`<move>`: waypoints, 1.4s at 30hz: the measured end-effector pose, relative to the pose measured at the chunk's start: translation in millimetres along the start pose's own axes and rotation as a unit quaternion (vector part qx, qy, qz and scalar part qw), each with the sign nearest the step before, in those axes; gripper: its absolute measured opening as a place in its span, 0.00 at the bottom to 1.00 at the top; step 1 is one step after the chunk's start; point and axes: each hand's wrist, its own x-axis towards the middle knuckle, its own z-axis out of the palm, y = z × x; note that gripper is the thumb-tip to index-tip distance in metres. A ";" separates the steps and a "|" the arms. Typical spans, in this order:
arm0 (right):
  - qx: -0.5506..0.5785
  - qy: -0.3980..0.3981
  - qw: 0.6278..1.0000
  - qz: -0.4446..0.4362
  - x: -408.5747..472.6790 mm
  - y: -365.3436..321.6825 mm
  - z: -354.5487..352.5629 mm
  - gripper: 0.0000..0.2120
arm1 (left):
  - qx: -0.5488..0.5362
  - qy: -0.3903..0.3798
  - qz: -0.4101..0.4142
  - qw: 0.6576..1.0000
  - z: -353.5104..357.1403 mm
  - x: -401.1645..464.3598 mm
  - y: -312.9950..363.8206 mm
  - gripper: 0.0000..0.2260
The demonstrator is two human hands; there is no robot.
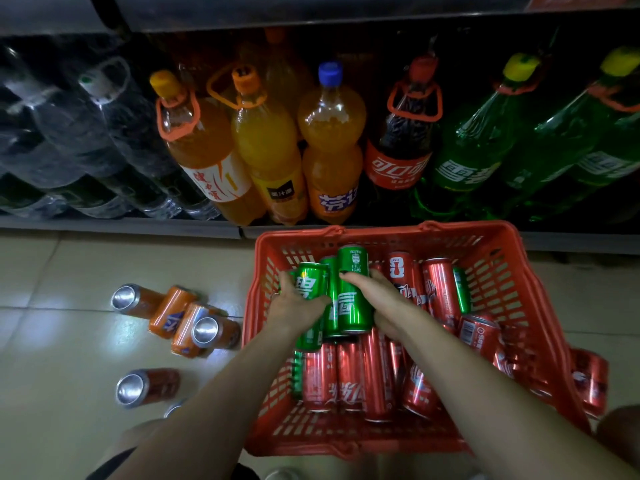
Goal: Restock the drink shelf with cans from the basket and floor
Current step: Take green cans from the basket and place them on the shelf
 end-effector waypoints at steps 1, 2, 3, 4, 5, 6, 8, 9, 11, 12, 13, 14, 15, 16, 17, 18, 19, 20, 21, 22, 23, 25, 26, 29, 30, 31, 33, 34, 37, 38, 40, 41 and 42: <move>0.013 0.001 1.000 0.001 0.6 0.0 -0.9 0.31 | -0.009 -0.011 -0.007 1.000 -0.6 0.0 -0.5 0.40; 0.021 0.005 1.000 0.001 0.2 0.2 -2.0 0.28 | -0.022 -0.021 -0.015 0.999 -0.6 0.5 -1.3 0.43; 0.023 0.007 1.000 0.001 -0.4 0.2 -2.9 0.26 | -0.036 -0.026 -0.026 0.999 -0.7 -0.4 -0.9 0.47; 0.020 0.010 1.000 0.001 -1.1 0.0 -3.0 0.26 | -0.050 -0.026 -0.036 0.998 -0.2 -1.6 -0.6 0.49; 0.018 0.011 1.000 0.000 -1.6 0.5 -2.5 0.27 | -0.065 -0.021 -0.043 0.997 0.8 -2.7 -0.4 0.50; 0.012 0.012 1.000 -0.001 -2.1 1.1 -2.3 0.28 | -0.081 -0.012 -0.046 0.996 2.3 -2.0 -1.0 0.50; 0.002 0.011 1.000 -0.007 -5.7 -1.3 1.3 0.33 | -0.100 0.020 -0.042 0.994 3.8 -1.0 -0.9 0.50; -0.011 0.011 1.000 -0.010 -6.7 -1.8 3.1 0.38 | -0.095 0.033 -0.036 0.994 4.2 -2.0 -0.3 0.51; -0.043 0.009 0.999 -0.017 -8.5 -3.7 4.4 0.44 | -0.063 0.043 -0.024 0.997 5.9 -4.6 0.2 0.52; -0.050 0.004 0.998 -0.023 -11.1 -4.9 5.6 0.43 | -0.037 0.045 -0.016 0.998 8.2 -6.6 0.2 0.51; -0.050 -0.003 0.998 -0.027 -13.5 -5.7 6.7 0.42 | -0.003 0.049 -0.005 0.999 11.2 -9.6 0.9 0.49; -0.056 -0.002 0.998 -0.030 -14.0 -4.5 6.0 0.44 | 0.037 0.054 0.007 0.998 15.0 -11.8 0.5 0.46; -0.063 0.001 0.998 -0.030 -13.9 -3.1 5.6 0.46 | 0.081 0.058 0.021 0.995 17.3 -14.0 1.0 0.43; -0.065 0.004 0.997 -0.029 -16.0 -3.1 5.7 0.49 | 0.123 0.056 0.033 0.990 17.9 -13.3 1.1 0.42; -0.064 0.011 0.998 -0.024 -14.3 -1.0 5.7 0.51 | 0.159 0.050 0.046 0.985 15.8 -11.2 2.2 0.44; -0.062 0.016 0.998 -0.028 -14.5 0.1 5.1 0.52 | 0.193 0.041 0.060 0.979 11.0 -7.8 3.5 0.49; -0.058 0.020 0.998 -0.029 -12.4 1.4 3.9 0.51 | 0.234 0.035 0.079 0.968 4.2 -4.3 5.9 0.54; -0.053 0.024 0.998 -0.028 -11.1 1.9 3.1 0.48 | 0.285 0.034 0.102 0.953 -3.1 -0.1 8.9 0.57; -0.052 0.023 0.998 -0.032 -10.5 2.0 2.9 0.47 | 0.338 0.033 0.128 0.932 -9.5 5.4 11.0 0.57; -0.057 0.023 0.998 -0.033 -10.6 1.7 1.9 0.48 | 0.385 0.030 0.154 0.910 -14.8 9.8 14.1 0.57; -0.061 0.023 0.997 -0.028 -12.4 -0.2 1.4 0.49 | 0.422 0.025 0.176 0.889 -18.6 14.2 16.8 0.56; -0.061 0.004 0.998 -0.020 -12.3 -0.6 1.1 0.45 | 0.455 0.016 0.197 0.868 -23.1 21.1 23.8 0.51; -0.059 -0.005 0.998 -0.022 -11.3 0.2 -0.3 0.41 | 0.452 0.016 0.199 0.869 -23.6 24.3 27.4 0.48; -0.065 -0.016 0.998 -0.019 -8.7 1.7 -0.6 0.37 | 0.453 0.023 0.198 0.869 -21.4 30.9 33.3 0.42; -0.078 -0.017 0.997 -0.017 -9.2 0.7 0.9 0.36 | 0.462 0.027 0.199 0.864 -20.4 32.1 33.0 0.42; -0.083 -0.020 0.996 -0.018 -8.0 0.5 2.2 0.36 | 0.470 0.031 0.203 0.859 -20.7 33.0 31.9 0.42; -0.083 -0.025 0.996 -0.012 -7.4 0.4 4.0 0.37 | 0.487 0.034 0.217 0.845 -24.4 34.6 30.5 0.42; -0.085 -0.022 0.996 -0.011 -7.2 0.3 4.4 0.38 | 0.500 0.031 0.226 0.835 -26.9 35.4 29.8 0.41; -0.083 -0.016 0.996 -0.019 -6.4 1.9 5.1 0.40 | 0.548 0.010 0.231 0.804 -28.7 34.7 28.8 0.39; -0.091 -0.016 0.996 -0.020 -6.4 2.5 5.0 0.40 | 0.555 -0.001 0.222 0.801 -27.4 34.1 29.2 0.40; -0.110 -0.016 0.994 -0.017 -6.0 3.9 4.2 0.37 | 0.554 -0.008 0.203 0.808 -25.0 33.5 30.8 0.41; -0.116 -0.020 0.993 -0.017 -6.9 3.6 4.6 0.37 | 0.540 -0.009 0.194 0.819 -24.5 34.4 31.0 0.41; -0.121 -0.025 0.992 -0.013 -7.0 4.0 4.4 0.38 | 0.519 -0.013 0.187 0.834 -24.6 35.2 30.8 0.40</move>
